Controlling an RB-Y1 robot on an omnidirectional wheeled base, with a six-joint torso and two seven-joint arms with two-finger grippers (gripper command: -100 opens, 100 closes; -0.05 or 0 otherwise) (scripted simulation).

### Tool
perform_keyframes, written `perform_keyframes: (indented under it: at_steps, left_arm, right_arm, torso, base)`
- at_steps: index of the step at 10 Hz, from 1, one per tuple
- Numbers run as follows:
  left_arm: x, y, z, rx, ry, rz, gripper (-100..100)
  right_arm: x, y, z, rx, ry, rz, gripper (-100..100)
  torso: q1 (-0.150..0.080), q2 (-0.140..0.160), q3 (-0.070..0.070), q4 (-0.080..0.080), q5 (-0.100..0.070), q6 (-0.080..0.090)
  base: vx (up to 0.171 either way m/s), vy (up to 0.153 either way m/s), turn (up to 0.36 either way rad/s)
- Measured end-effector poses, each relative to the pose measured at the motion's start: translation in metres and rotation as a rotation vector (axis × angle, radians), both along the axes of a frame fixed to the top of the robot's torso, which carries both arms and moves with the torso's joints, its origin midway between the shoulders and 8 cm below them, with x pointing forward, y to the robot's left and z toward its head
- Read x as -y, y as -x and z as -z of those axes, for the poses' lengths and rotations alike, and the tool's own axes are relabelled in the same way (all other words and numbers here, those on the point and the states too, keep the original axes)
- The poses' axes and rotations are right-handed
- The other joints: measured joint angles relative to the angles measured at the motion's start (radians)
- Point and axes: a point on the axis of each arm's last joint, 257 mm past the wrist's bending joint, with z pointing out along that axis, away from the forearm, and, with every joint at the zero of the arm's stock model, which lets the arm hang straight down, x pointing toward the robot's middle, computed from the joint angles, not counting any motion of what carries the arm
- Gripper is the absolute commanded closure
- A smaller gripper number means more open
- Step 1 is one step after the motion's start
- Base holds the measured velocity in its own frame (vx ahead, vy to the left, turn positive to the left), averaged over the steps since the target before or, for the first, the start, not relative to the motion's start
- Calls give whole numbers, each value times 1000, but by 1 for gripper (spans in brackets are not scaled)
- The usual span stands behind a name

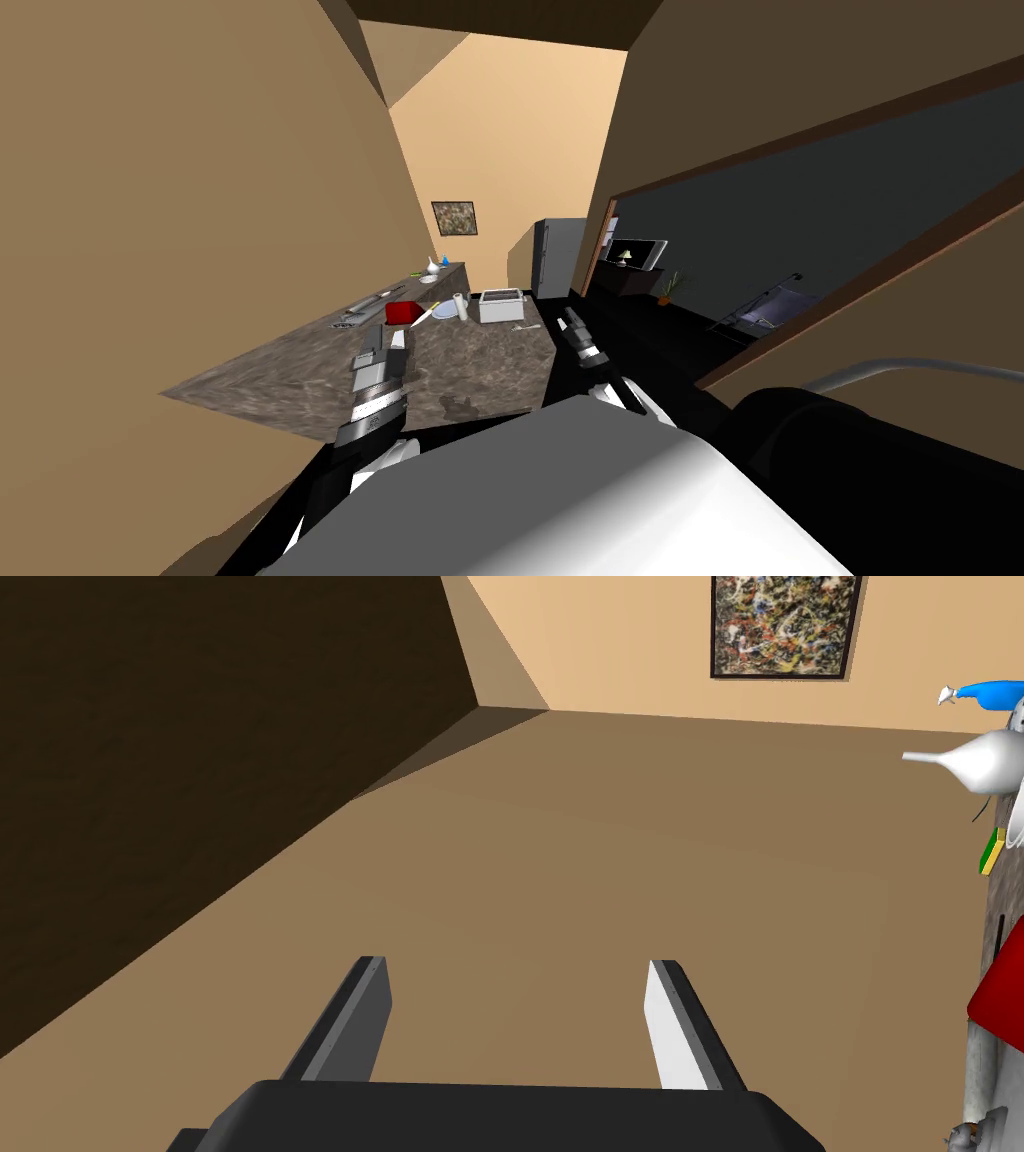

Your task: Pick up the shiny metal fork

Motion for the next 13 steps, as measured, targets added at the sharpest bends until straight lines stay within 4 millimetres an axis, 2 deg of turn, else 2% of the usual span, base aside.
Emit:
perform_keyframes:
  at_steps: [6, 8, 13]
  left_arm:
    - [0, 0, 0, 0, 0, 0, 0]
    - [0, 0, 0, 0, 0, 0, 0]
    - [0, 0, 0, 0, 0, 0, 0]
  right_arm:
    - [4, 2, 64, -146, 202, -54, -100]
    - [11, 6, 93, -205, 305, -80, -100]
    - [26, 20, 143, -315, 529, -145, -100]
  torso:
    - [12, -4, -2, -1, 3, 0]
    - [11, -4, -2, -1, 2, 0]
    - [16, -7, -4, -1, 4, 0]
  base:
    - [-32, -91, 115]
    - [-21, -81, 192]
    - [-2, -21, 158]
